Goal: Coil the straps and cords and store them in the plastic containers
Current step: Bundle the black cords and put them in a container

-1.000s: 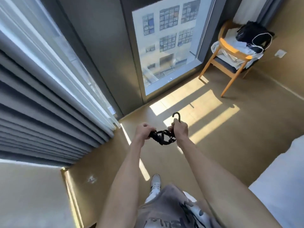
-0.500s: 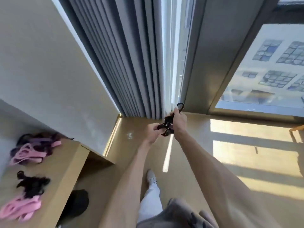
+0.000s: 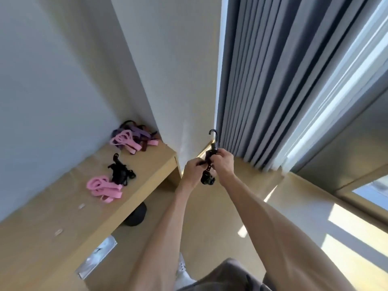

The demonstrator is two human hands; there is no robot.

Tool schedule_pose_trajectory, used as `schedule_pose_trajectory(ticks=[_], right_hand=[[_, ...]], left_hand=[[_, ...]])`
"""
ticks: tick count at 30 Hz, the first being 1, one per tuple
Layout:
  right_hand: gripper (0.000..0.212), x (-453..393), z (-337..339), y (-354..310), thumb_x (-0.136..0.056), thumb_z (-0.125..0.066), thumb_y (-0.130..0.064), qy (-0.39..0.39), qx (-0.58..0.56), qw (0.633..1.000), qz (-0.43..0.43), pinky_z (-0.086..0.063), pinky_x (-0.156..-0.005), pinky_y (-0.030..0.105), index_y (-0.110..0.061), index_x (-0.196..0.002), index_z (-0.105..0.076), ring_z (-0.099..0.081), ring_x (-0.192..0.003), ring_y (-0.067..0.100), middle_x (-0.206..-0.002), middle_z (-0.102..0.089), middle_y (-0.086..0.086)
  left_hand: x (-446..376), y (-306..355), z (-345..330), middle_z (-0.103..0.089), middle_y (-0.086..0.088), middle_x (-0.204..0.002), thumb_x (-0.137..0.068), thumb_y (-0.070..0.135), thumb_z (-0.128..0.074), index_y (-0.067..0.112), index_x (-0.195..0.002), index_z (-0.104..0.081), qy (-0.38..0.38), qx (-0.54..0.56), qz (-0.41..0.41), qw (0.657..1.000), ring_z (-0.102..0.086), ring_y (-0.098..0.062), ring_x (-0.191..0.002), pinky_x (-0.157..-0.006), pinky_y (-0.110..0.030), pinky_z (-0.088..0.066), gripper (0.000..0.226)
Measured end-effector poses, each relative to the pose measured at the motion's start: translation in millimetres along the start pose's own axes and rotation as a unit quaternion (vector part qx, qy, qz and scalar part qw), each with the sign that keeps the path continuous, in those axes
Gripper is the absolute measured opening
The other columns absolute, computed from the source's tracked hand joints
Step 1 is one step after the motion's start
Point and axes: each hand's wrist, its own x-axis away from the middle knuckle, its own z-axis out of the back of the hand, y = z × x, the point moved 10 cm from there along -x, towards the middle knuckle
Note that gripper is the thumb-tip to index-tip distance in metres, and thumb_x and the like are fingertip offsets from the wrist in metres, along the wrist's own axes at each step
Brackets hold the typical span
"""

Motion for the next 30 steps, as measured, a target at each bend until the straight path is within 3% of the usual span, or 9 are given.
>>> schedule_pose_trajectory(ticks=[3, 6, 11, 14, 18, 21, 25, 27, 30], right_hand=[[0.023, 0, -69, -12, -0.068, -0.051, -0.005, -0.019, -0.007, 1.000, -0.001, -0.056, -0.064, 0.036, -0.009, -0.084, -0.067, -0.064, -0.073, 0.023, -0.082, -0.071, 0.011], [0.022, 1, -135, -20, -0.070, -0.046, 0.001, -0.036, -0.046, 0.998, -0.020, -0.048, -0.062, 0.034, -0.007, -0.079, -0.065, -0.058, -0.068, 0.020, -0.077, -0.066, 0.013], [0.027, 6, -230, -28, -0.068, -0.044, 0.006, -0.059, -0.069, 0.995, -0.050, -0.045, -0.056, 0.030, -0.008, -0.075, -0.066, -0.053, -0.059, 0.019, -0.066, -0.061, 0.008], [0.029, 4, -268, -23, -0.073, -0.043, 0.005, -0.059, -0.030, 0.996, -0.059, -0.044, -0.059, 0.031, -0.010, -0.078, -0.067, -0.052, -0.066, 0.021, -0.074, -0.064, 0.009], [0.035, -3, -296, -5, -0.079, -0.042, 0.002, -0.055, 0.092, 0.993, -0.048, -0.048, -0.061, 0.027, -0.019, -0.087, -0.069, -0.062, -0.076, 0.020, -0.086, -0.072, 0.004], [0.036, -3, -336, 18, -0.080, -0.044, 0.000, -0.136, 0.202, 0.969, -0.033, -0.050, -0.066, 0.031, -0.015, -0.098, -0.071, -0.062, -0.080, 0.023, -0.087, -0.071, 0.008], [0.031, -6, -391, 41, -0.078, -0.044, 0.001, -0.242, 0.331, 0.912, -0.006, -0.038, -0.051, 0.025, -0.016, -0.092, -0.067, -0.054, -0.072, 0.022, -0.080, -0.062, 0.007], [0.024, -17, -410, 50, -0.080, -0.045, 0.003, -0.259, 0.355, 0.898, -0.008, -0.035, -0.048, 0.025, -0.009, -0.090, -0.063, -0.052, -0.073, 0.025, -0.077, -0.057, 0.008], [0.038, -38, -434, 55, -0.082, -0.045, 0.008, -0.266, 0.356, 0.896, -0.002, -0.044, -0.053, 0.022, -0.006, -0.112, -0.063, -0.054, -0.079, 0.025, -0.086, -0.058, 0.009]], left_hand=[[-7, -16, 67, -0.064, -0.005, -0.073, -0.081, 0.019, -0.057, 0.008, -0.077, -0.063, 0.037, 0.062, 0.018, 0.997, -0.060, -0.021, -0.071, -0.072, -0.038, -0.047, 0.013], [-13, -41, 129, -0.057, -0.003, -0.068, -0.082, 0.012, -0.058, 0.006, -0.076, -0.061, 0.018, 0.109, 0.039, 0.993, -0.053, -0.015, -0.065, -0.067, -0.031, -0.038, 0.009], [1, -104, 187, -0.062, -0.006, -0.089, -0.086, 0.021, -0.069, 0.008, -0.087, -0.060, -0.081, -0.021, 0.115, 0.990, -0.057, -0.021, -0.088, -0.086, -0.035, -0.040, 0.016], [9, -147, 233, -0.070, -0.017, -0.112, -0.087, 0.016, -0.071, 0.008, -0.109, -0.066, -0.012, 0.037, 0.191, 0.981, -0.064, -0.032, -0.111, -0.094, -0.044, -0.050, 0.024], [13, -184, 289, -0.069, -0.020, -0.104, -0.089, 0.023, -0.074, 0.002, -0.113, -0.061, 0.153, 0.297, 0.254, 0.908, -0.064, -0.030, -0.094, -0.072, -0.031, -0.054, 0.034], [2, -193, 315, -0.067, -0.023, -0.111, -0.093, 0.022, -0.071, -0.003, -0.113, -0.058, 0.214, 0.320, 0.263, 0.885, -0.066, -0.035, -0.102, -0.092, -0.040, -0.055, 0.035], [-17, -191, 324, -0.065, -0.026, -0.119, -0.098, 0.000, -0.055, -0.005, -0.118, -0.057, 0.245, 0.425, 0.251, 0.834, -0.064, -0.038, -0.113, -0.094, -0.046, -0.056, 0.020], [-28, -197, 337, -0.067, -0.026, -0.114, -0.095, -0.008, -0.050, -0.007, -0.120, -0.059, 0.268, 0.404, 0.244, 0.840, -0.064, -0.039, -0.113, -0.099, -0.047, -0.053, 0.026], [-42, -202, 365, -0.068, -0.017, -0.096, -0.093, -0.008, -0.052, -0.007, -0.119, -0.066, 0.296, 0.260, 0.256, 0.883, -0.062, -0.027, -0.091, -0.082, -0.032, -0.054, 0.029]])
